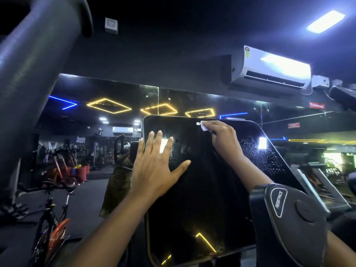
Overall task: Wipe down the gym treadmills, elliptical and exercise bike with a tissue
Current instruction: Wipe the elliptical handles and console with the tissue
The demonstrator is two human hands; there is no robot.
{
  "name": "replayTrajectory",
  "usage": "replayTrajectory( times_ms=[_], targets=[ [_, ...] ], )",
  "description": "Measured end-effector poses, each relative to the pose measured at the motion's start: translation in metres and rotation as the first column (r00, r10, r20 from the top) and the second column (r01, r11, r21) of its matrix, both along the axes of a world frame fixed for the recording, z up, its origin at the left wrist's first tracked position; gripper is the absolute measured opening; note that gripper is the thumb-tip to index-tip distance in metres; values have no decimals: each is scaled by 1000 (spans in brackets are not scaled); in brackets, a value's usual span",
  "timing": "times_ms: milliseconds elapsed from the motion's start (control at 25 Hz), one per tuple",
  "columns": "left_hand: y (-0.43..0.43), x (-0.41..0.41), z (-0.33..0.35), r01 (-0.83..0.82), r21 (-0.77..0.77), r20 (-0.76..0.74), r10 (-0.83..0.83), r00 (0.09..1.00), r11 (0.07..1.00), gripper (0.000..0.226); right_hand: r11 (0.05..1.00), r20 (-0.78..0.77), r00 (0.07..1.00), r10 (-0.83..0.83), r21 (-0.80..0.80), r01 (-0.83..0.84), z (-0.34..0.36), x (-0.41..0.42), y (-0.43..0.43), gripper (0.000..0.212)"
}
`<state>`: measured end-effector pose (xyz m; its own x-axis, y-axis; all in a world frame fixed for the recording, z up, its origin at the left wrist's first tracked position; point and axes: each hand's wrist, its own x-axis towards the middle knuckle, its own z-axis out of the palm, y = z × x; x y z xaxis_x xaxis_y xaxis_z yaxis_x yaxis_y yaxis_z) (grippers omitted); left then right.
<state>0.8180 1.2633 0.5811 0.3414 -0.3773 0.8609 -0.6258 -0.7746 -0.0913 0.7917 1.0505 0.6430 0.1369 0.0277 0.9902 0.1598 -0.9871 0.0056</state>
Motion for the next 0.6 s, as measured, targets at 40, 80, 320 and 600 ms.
replayTrajectory(
  times_ms=[40, 80, 320, 600],
  targets=[
    [0, 0, 0, -5, -3, -1, 5, 1000, 1000, 109, 1000, -29, 1000, -6, 16, 6, 2, 4, 2, 32],
    [0, -1, 1, -6, -4, -6, 6, 1000, 1000, 109, 1000, -46, 999, -19, 13, 19, -1, 3, 4, 36],
    [-1, -1, 3, -3, 7, -21, 3, 1000, 1000, 109, 963, -87, 996, 28, -266, -50, -79, -48, 26, 34],
    [-11, -7, 20, -103, 86, -23, 105, 994, 991, 105, 972, -42, 998, -37, -235, 27, -56, -54, -12, 31]
  ],
)
